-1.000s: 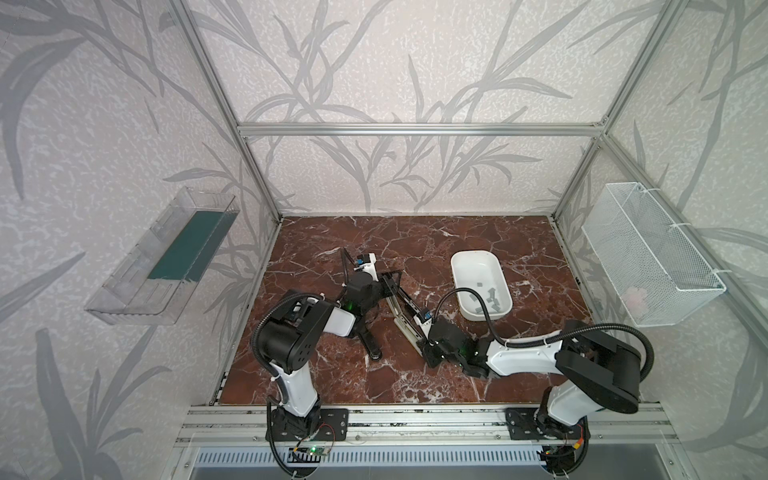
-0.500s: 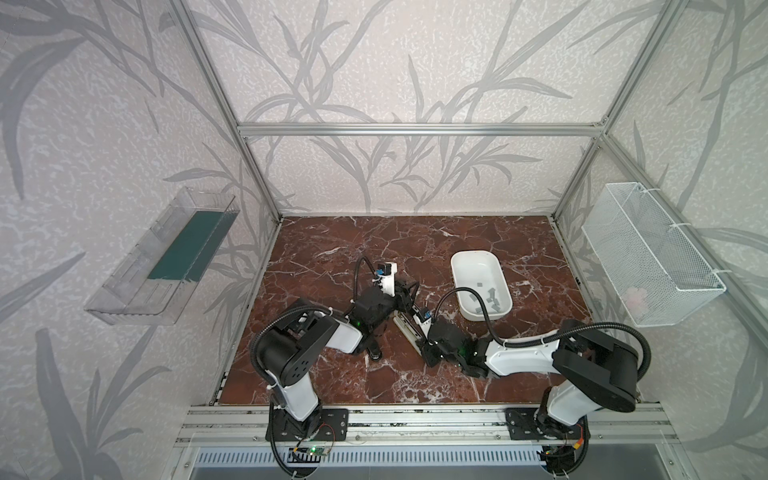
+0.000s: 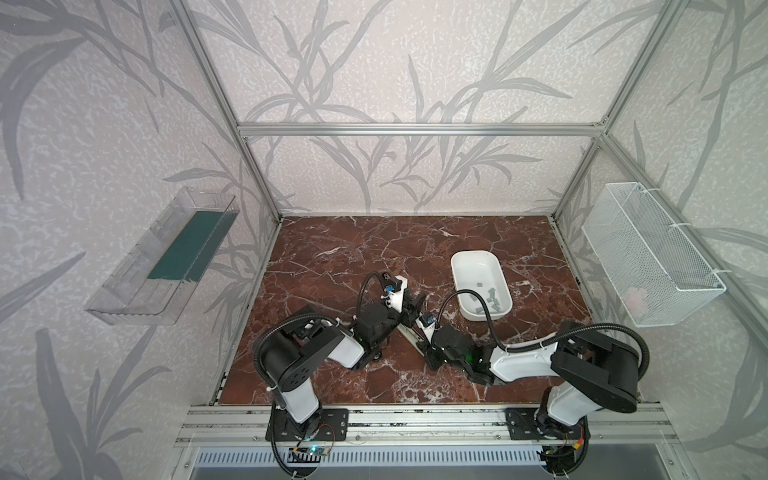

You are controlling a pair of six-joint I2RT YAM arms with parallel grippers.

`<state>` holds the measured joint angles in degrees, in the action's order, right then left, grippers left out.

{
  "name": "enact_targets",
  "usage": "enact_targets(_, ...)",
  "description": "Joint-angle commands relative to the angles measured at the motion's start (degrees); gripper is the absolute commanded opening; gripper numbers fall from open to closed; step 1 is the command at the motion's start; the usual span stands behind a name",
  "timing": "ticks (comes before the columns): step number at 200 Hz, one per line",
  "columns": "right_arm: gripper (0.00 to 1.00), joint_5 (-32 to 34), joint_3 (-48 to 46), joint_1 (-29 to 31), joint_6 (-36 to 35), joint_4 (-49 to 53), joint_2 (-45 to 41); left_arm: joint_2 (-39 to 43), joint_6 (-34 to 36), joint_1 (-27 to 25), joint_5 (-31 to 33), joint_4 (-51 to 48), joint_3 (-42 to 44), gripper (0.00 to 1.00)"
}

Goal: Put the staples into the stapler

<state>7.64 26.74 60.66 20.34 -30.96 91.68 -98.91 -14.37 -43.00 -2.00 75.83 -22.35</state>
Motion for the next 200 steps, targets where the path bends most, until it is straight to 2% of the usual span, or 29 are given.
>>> enact_targets(1,0.29,0.01,-2.42,0.31,0.41,0.15,0.43,-2.26,0.94,-2.40,-2.55,-0.03,1.92,0.56)
enact_targets(56,0.34,0.81,-4.97,0.25,0.71,-2.99,0.08,-2.97,6.83,-6.02,2.49,-0.58,2.22,0.56)
enact_targets(146,0.46,3.28,-10.75,-0.11,1.08,-6.75,-4.46,-4.93,12.19,-8.52,5.78,-2.10,1.34,0.59)
enact_targets(200,0.48,4.13,-13.44,-1.19,1.55,-6.56,-7.56,-6.48,14.78,-10.12,5.24,-2.47,0.84,0.70)
